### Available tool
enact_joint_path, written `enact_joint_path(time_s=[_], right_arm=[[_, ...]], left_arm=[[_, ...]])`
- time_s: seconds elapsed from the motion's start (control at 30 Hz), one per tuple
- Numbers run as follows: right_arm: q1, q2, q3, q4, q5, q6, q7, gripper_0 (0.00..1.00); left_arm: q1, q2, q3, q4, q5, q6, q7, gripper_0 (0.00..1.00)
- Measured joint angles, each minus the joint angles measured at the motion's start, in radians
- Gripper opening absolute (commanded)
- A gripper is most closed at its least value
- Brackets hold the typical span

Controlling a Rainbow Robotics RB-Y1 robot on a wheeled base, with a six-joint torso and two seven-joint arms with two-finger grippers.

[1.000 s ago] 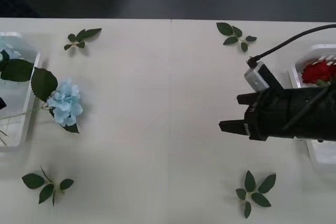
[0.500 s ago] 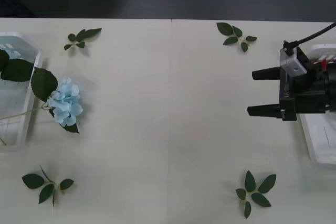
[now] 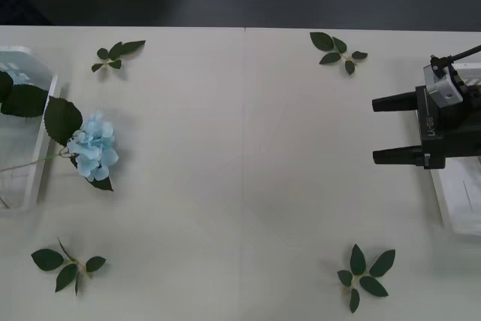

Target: Put the red flowers into the right box and the blue flowers into the left box

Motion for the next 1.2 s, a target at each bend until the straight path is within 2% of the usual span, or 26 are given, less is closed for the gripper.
enact_joint_path(time_s=[0.23, 0.4, 0.47, 0.5, 0.57, 0.6, 0.9, 1.07, 1.2], right_arm=[[0.000, 0.000, 0.002, 0.000, -0.001, 0.000, 0.000, 0.94], [0.000, 0.000, 0.019, 0.000, 0.000, 0.000, 0.000, 0.94], [0.000, 0.000, 0.024, 0.000, 0.000, 0.000, 0.000, 0.94], [0.000, 0.000, 0.024, 0.000, 0.000, 0.000, 0.000, 0.94], [0.000, 0.000, 0.024, 0.000, 0.000, 0.000, 0.000, 0.94], [0.000, 0.000, 0.024, 0.000, 0.000, 0.000, 0.000, 0.94], [0.000, 0.000, 0.024, 0.000, 0.000, 0.000, 0.000, 0.94], [0.000, 0.000, 0.024, 0.000, 0.000, 0.000, 0.000, 0.94], [0.000, 0.000, 0.024, 0.000, 0.000, 0.000, 0.000, 0.94]], left_arm=[[-0.091, 0.018, -0.054, 0.195, -0.060, 0.000, 0.030, 0.00], [-0.110, 0.042, -0.105, 0.289, -0.065, -0.017, 0.074, 0.01], [-0.110, 0.042, -0.120, 0.306, -0.073, -0.036, 0.074, 0.05], [-0.110, 0.042, -0.125, 0.313, -0.076, -0.039, 0.074, 0.22], [-0.110, 0.042, -0.132, 0.322, -0.077, -0.040, 0.074, 0.85], [-0.110, 0.042, -0.133, 0.324, -0.076, -0.040, 0.074, 1.00], [-0.104, 0.042, -0.133, 0.297, 0.075, -0.040, 0.074, 1.00], [-0.043, 0.042, -0.139, 0.127, 0.111, -0.019, 0.074, 1.00], [-0.017, 0.042, -0.139, -0.010, 0.101, 0.100, 0.073, 1.00]])
